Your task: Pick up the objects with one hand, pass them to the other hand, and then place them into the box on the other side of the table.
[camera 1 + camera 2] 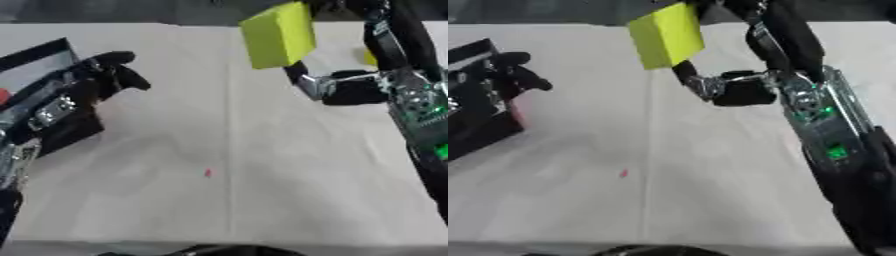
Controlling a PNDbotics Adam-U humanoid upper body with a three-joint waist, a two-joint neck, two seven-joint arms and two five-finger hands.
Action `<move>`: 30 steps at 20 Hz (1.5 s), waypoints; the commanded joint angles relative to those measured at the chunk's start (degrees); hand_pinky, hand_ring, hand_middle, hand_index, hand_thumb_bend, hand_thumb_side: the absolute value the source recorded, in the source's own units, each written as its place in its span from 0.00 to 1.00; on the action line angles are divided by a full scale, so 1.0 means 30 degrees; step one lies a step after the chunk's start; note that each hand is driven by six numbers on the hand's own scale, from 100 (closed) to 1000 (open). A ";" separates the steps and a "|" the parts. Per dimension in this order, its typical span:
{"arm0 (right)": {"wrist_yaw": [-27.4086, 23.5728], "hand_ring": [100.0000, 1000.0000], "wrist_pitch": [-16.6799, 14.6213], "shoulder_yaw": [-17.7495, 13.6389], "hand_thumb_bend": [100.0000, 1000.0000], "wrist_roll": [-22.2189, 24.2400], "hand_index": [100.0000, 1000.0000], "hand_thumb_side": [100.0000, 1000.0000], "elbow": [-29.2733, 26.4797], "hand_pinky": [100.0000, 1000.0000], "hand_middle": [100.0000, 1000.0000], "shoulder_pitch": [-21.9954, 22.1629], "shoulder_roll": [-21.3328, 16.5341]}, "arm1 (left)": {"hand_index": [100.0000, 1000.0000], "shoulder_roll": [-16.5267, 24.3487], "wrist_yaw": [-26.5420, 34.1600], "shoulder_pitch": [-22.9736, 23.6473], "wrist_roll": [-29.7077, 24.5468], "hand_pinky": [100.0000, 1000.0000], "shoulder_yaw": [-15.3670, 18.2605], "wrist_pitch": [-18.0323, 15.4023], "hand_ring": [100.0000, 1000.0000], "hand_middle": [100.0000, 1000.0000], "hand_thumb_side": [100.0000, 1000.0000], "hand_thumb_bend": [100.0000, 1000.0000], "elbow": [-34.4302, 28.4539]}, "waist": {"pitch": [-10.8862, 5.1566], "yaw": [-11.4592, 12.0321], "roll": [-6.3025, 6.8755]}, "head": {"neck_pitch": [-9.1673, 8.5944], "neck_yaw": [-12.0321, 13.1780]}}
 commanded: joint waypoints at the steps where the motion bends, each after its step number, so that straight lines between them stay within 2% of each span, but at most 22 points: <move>1: 0.0061 0.55 -0.0475 0.0844 0.10 0.0240 0.50 0.29 -0.0917 0.75 0.44 -0.0424 0.0424 | 0.98 0.0505 0.0390 -0.0566 -0.0723 1.00 -0.0762 0.0618 0.83 0.72 0.77 0.00 0.0321 | -0.0332 -0.0016 0.0020 | -0.0046 0.0277; 5: -0.0154 0.55 -0.1088 0.1588 0.09 0.0882 0.50 0.28 -0.0881 0.75 0.44 -0.0660 0.0954 | 0.97 0.0260 0.0648 -0.1067 -0.1186 1.00 -0.1645 0.1116 0.83 0.71 0.78 0.00 0.0555 | -0.0292 0.0010 0.0006 | -0.0046 0.0291; 6: -0.0187 0.55 -0.1201 0.1689 0.18 0.0941 0.50 0.27 -0.0869 0.75 0.44 -0.0687 0.1068 | 0.97 0.0192 0.0740 -0.1172 -0.1294 1.00 -0.1829 0.1212 0.83 0.71 0.72 0.01 0.0512 | -0.0276 0.0014 0.0002 | -0.0046 0.0246; 7: -0.0218 0.55 -0.1286 0.1772 0.09 0.0971 0.50 0.28 -0.0840 0.75 0.44 -0.0692 0.1166 | 0.97 0.0135 0.0899 -0.1259 -0.1414 1.00 -0.1989 0.1303 0.83 0.71 0.77 0.00 0.0429 | -0.0260 0.0020 0.0000 | -0.0046 0.0191; 21: -0.0379 0.53 -0.1537 0.2377 0.09 0.0812 0.49 0.28 -0.0400 0.75 0.43 -0.0604 0.1835 | 0.99 -0.0091 0.4531 -0.1741 -0.2685 1.00 -0.2948 0.2625 0.84 0.72 0.71 0.00 -0.1082 | -0.0205 0.0160 -0.0033 | -0.0046 -0.0613; 30: -0.0541 0.51 -0.1283 0.2679 0.09 0.0870 0.49 0.28 -0.0354 0.75 0.43 -0.0546 0.2254 | 0.98 -0.0552 0.4657 -0.2132 -0.2448 1.00 -0.3190 0.3097 0.86 0.74 0.71 0.00 -0.0980 | -0.0186 0.0157 -0.0075 | -0.0046 -0.0655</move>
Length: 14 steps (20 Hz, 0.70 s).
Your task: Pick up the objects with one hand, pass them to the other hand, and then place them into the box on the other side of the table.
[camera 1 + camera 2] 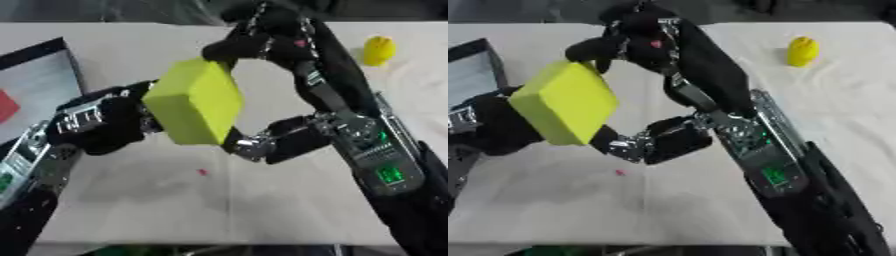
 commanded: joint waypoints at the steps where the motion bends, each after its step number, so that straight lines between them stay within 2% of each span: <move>1: -0.0189 0.51 0.0102 0.0077 0.09 0.0097 0.49 0.28 -0.0085 0.75 0.43 -0.0226 0.0171 | 0.98 -0.0088 -0.0120 -0.0399 0.0171 1.00 -0.0115 0.0104 0.86 0.74 0.70 0.00 -0.0199 | -0.0213 0.0007 0.0031 | -0.0046 -0.0031; 14: -0.0722 0.49 0.0789 0.0197 0.10 0.0310 0.48 0.27 0.0509 0.75 0.41 -0.0117 0.0682 | 0.97 -0.0654 0.0013 -0.0627 -0.0107 1.00 -0.0679 0.0215 0.86 0.74 0.68 0.00 0.0050 | -0.0158 -0.0073 0.0039 | -0.0046 -0.0156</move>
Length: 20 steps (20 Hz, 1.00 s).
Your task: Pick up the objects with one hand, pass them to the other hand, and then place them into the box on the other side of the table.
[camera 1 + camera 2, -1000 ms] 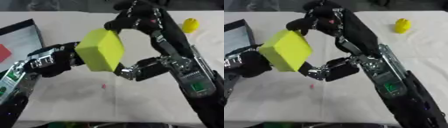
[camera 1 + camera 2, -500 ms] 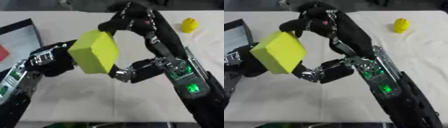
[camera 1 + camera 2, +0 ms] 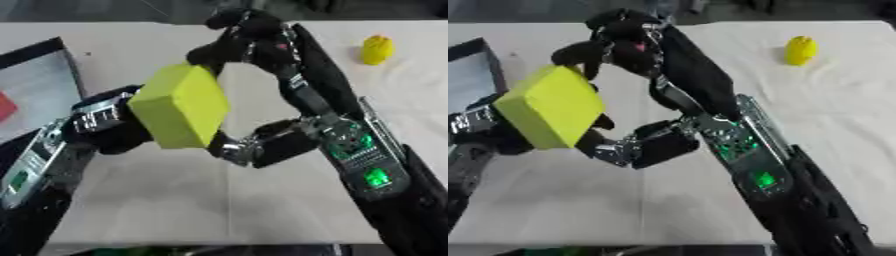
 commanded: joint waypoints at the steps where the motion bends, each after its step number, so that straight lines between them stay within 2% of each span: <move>1: -0.0232 0.49 0.0260 -0.0116 0.10 -0.0047 0.48 0.27 -0.0083 0.76 0.41 -0.0162 0.0068 | 0.97 0.0156 0.0028 -0.0125 -0.0251 1.00 0.0020 -0.0078 0.86 0.74 0.68 0.00 -0.0144 | -0.0199 -0.0030 0.0041 | -0.0046 -0.0077; 12: -0.0607 0.48 0.0793 -0.0210 0.10 -0.0053 0.47 0.27 -0.0151 0.76 0.40 -0.0128 0.0082 | 0.98 0.0224 -0.0425 0.0368 -0.1175 1.00 0.0173 -0.0943 0.87 0.75 0.68 0.00 0.0224 | -0.0185 -0.0024 0.0045 | -0.0046 -0.0192; 20: -0.0868 0.47 0.1160 -0.0151 0.10 0.0091 0.47 0.27 -0.0034 0.76 0.40 -0.0087 0.0081 | 0.98 0.0026 0.0782 0.0436 -0.1278 1.00 0.0303 -0.0847 0.87 0.75 0.67 0.02 0.0216 | -0.0184 0.0050 -0.0037 | -0.0046 -0.0252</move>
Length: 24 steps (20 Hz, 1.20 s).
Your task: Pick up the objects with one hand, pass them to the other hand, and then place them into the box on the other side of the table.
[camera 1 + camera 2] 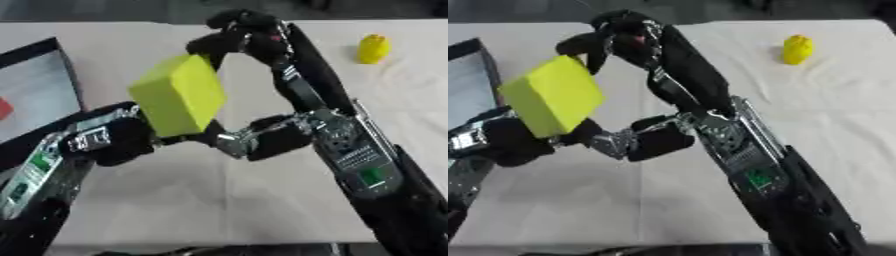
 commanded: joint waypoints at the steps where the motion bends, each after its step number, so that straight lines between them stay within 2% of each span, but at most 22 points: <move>1: -0.0218 0.47 0.0008 -0.0029 0.10 0.0137 0.47 0.27 -0.0114 0.76 0.40 -0.0215 0.0044 | 0.98 0.0031 0.0348 -0.0369 -0.0051 1.00 0.0226 0.0160 0.87 0.75 0.67 0.02 -0.0163 | -0.0197 0.0019 0.0005 | -0.0046 -0.0053; 18: -0.0360 0.46 -0.0343 0.0214 0.09 0.0413 0.47 0.27 0.0287 0.76 0.39 -0.0012 0.0163 | 0.98 -0.0378 0.1280 -0.1077 -0.0046 1.00 -0.0215 0.0871 0.88 0.76 0.65 0.02 -0.0539 | -0.0146 -0.0100 0.0058 | -0.0046 -0.0238; 24: -0.0387 0.46 0.0059 -0.0075 0.10 0.0236 0.46 0.27 0.0223 0.75 0.39 0.0107 0.0090 | 0.98 -0.0229 0.1103 -0.0831 -0.0051 1.00 -0.0237 0.0786 0.89 0.76 0.66 0.02 -0.0789 | -0.0155 -0.0123 0.0049 | -0.0046 -0.0305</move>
